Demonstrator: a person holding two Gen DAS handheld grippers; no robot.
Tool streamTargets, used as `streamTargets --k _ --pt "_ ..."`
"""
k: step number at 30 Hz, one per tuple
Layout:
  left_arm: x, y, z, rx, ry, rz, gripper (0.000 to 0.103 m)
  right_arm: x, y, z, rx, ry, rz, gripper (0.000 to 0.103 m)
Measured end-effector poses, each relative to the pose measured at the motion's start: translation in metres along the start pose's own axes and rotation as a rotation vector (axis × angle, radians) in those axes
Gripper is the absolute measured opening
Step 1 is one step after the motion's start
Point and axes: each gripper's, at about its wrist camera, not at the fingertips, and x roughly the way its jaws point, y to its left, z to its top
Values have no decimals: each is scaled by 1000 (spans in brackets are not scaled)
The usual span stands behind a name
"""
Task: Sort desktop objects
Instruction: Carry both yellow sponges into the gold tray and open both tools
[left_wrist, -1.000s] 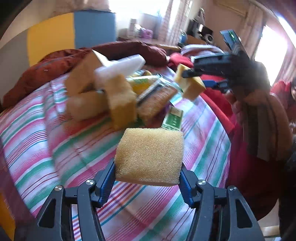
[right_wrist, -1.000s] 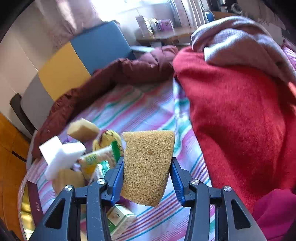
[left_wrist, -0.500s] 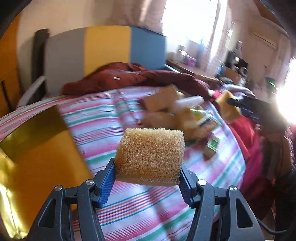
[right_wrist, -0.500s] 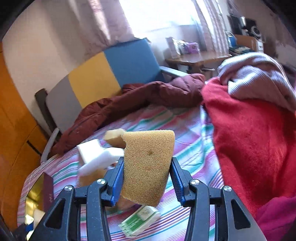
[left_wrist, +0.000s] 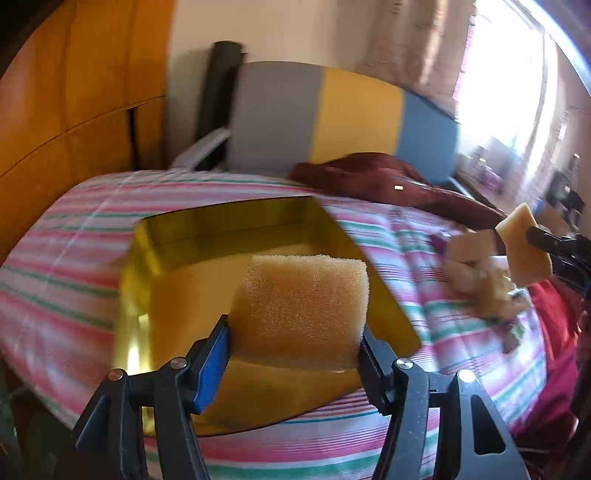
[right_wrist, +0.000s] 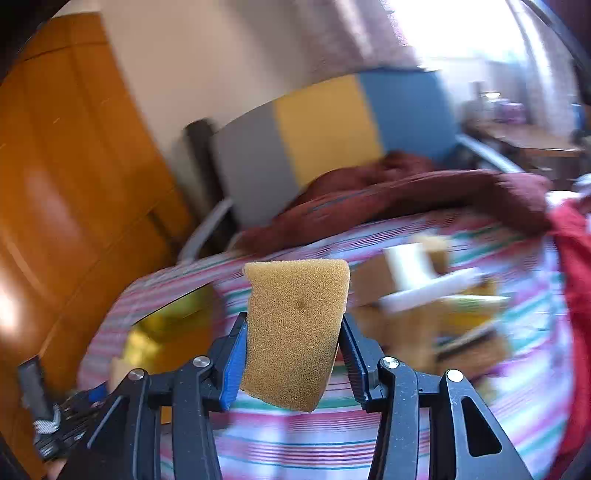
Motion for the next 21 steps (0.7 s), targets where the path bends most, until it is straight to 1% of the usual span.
streamTargets --k 2,6,10,12,15,17,19,21 --pt "-1 15 -5 -29 7 40 64 19 29 -6 -35 44 64 48" --pt "1 38 -12 -73 21 94 65 57 82 -20 -94 133 169 48" --pt "5 54 -15 -101 22 130 65 93 123 -37 -134 228 243 48" --pt "5 62 -18 -114 26 146 65 107 141 -49 -153 269 266 48" --pt "8 70 -22 -138 52 171 67 126 157 -62 -146 326 300 48" --pt "8 75 -25 -159 61 174 69 139 166 -67 -144 356 308 50" --pt "5 79 -27 -174 59 176 72 148 172 -71 -142 387 320 51" --pt "2 82 -30 -182 54 180 78 158 179 -76 -137 420 345 53"
